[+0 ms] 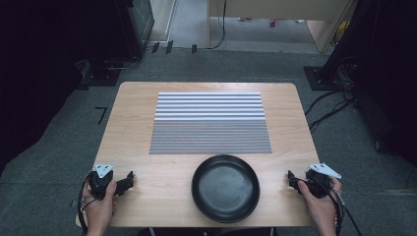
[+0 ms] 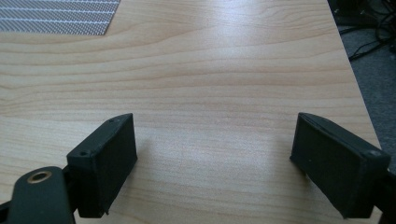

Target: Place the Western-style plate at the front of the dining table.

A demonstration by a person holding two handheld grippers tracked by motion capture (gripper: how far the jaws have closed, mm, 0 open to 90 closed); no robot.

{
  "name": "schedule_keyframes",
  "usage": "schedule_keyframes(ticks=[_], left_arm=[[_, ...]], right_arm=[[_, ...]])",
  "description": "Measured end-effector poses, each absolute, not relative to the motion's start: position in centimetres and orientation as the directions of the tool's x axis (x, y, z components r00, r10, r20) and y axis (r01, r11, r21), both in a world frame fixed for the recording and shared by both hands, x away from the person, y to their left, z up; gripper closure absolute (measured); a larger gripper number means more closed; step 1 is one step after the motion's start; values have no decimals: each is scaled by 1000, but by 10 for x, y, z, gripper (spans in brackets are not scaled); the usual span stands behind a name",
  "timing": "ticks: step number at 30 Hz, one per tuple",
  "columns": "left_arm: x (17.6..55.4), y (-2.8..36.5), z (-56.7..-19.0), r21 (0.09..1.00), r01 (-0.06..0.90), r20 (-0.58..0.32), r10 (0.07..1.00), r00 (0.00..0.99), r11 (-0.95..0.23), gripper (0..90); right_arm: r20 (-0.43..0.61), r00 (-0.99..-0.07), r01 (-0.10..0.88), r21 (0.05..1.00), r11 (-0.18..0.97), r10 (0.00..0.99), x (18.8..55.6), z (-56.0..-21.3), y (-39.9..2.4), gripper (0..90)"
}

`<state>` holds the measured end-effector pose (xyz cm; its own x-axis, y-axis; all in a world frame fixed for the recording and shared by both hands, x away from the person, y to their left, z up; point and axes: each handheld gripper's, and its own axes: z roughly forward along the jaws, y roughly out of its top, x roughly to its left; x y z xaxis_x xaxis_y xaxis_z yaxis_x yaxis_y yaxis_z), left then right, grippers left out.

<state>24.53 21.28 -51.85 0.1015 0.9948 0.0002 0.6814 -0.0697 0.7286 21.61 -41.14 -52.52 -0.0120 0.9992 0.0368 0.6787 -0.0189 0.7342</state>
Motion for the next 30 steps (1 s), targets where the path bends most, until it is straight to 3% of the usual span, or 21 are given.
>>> schedule_keyframes(ticks=[13, 30], left_arm=[[244, 214, -513, 716, 697, -10, 997, 73, -44, 93], [234, 177, -502, 750, 649, 21, 985, 169, -127, 93]], right_arm=[[84, 3, 655, 753, -66, 996, 213, -523, -417, 175], [115, -12, 617, 783, -83, 993, 205, -506, -404, 191]])
